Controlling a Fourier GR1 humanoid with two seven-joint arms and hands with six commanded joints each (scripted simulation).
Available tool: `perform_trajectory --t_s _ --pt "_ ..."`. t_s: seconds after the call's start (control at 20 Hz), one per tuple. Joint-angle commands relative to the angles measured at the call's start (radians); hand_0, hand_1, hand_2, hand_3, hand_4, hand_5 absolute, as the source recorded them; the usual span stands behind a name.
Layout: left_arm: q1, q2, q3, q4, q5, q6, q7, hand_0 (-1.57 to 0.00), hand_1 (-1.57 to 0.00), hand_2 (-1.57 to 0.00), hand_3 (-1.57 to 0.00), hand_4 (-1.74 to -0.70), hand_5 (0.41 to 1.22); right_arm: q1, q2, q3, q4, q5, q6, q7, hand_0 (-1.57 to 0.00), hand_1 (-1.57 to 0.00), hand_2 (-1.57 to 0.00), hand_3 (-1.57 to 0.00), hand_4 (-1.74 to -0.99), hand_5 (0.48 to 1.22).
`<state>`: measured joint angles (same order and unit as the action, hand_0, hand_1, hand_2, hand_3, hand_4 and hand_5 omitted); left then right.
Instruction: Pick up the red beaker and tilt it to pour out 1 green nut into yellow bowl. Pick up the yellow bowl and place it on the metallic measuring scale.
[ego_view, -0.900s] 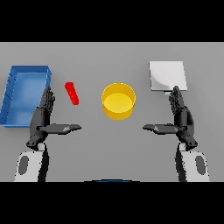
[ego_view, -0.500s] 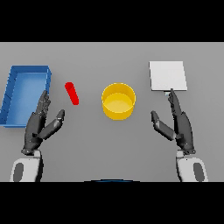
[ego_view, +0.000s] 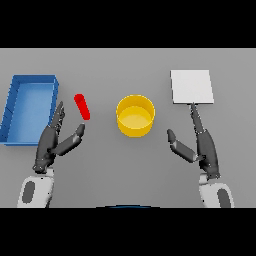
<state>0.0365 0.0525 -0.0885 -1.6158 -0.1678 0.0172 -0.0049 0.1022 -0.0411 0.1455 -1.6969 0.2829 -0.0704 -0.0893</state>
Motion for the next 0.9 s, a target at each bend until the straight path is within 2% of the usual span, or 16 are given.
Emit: perform_trajectory --t_s 0.0,0.15,0.4,0.7,0.85 --pt "-0.016 0.003 0.008 0.033 0.001 -0.001 -0.013 0.00 0.00 0.00 0.00 -1.12 0.627 0.016 0.008 0.008 -0.010 -0.004 0.004 -0.017 0.00 0.00 0.00 0.00 -1.143 0.650" --pt "-0.094 -0.003 0.029 0.130 -0.007 0.019 -0.043 0.00 0.00 0.00 0.00 -1.15 0.636 0.014 0.007 -0.009 -0.015 -0.047 0.022 -0.016 0.00 0.00 0.00 0.00 -1.182 0.655" --pt "-0.236 -0.006 0.072 0.298 -0.005 0.041 -0.066 0.00 0.00 0.00 0.00 -1.15 0.629 -0.001 0.008 -0.018 0.006 -0.055 0.023 -0.023 0.00 0.00 0.00 0.00 -1.229 0.667" --pt "-0.360 -0.016 0.109 0.496 -0.014 0.067 -0.149 0.00 0.00 0.00 0.00 -1.21 0.636 -0.001 0.014 -0.010 0.016 -0.041 0.016 -0.023 0.00 0.00 0.00 0.00 -1.247 0.673" --pt "-0.424 -0.015 0.115 0.577 -0.036 0.089 -0.191 0.00 0.00 0.00 0.00 -1.24 0.657 0.008 0.003 -0.017 -0.004 -0.053 0.025 -0.027 0.00 0.00 0.00 0.00 -1.250 0.683"
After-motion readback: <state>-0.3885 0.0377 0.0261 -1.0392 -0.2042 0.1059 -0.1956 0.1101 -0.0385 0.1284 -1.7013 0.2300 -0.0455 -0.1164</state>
